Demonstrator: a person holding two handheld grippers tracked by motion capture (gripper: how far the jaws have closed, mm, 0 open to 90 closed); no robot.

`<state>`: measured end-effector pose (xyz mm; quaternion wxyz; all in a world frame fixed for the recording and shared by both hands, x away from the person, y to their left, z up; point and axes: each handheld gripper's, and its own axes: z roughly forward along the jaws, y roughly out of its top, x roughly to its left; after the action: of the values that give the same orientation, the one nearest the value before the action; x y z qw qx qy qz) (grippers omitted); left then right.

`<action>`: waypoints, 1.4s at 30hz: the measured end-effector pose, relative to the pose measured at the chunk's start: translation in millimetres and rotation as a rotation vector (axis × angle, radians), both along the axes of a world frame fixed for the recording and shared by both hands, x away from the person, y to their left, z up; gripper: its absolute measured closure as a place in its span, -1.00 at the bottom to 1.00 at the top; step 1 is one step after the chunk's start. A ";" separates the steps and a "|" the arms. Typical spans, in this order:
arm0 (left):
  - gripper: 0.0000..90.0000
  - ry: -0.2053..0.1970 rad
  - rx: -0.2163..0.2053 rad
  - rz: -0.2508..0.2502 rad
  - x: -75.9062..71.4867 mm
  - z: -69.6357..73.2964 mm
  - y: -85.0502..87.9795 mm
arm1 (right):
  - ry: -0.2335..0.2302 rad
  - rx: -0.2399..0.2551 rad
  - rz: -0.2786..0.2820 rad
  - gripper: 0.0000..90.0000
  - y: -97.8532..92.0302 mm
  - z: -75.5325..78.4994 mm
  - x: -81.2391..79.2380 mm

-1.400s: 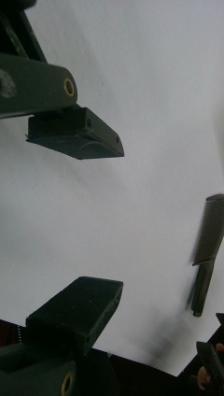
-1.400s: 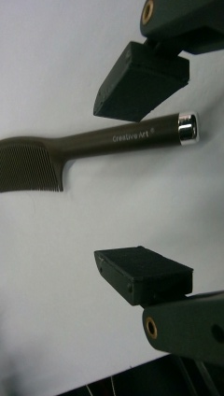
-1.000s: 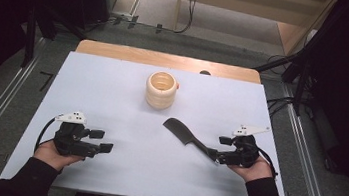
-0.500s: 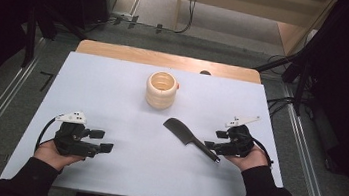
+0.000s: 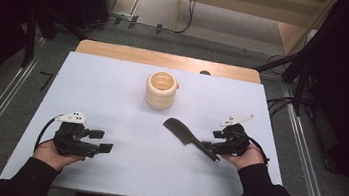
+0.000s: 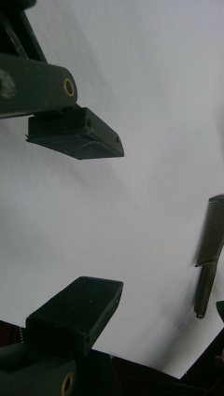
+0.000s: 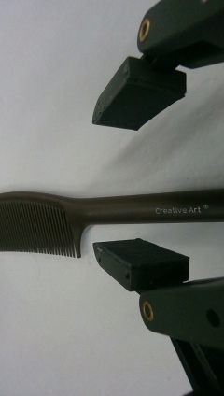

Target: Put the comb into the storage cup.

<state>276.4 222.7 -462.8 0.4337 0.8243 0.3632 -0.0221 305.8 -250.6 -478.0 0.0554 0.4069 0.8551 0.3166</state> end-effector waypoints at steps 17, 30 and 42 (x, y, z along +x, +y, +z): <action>-0.32 0.002 0.002 0.002 -0.4 -0.1 -0.5 | 0.072 -0.067 0.013 0.27 0.9 -13.9 -12.3; -0.32 0.007 0.005 0.004 1.2 -1.1 -2.3 | 0.046 -0.184 0.019 0.52 16.9 -18.3 -18.0; -0.32 0.015 0.000 0.002 5.7 0.1 -7.4 | 0.056 -0.184 0.025 0.57 17.1 -17.2 -15.3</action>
<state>282.1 215.3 -462.7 0.4310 0.8237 0.3674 -0.0277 290.6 -233.5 -495.2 0.0645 0.3980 0.8868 0.2259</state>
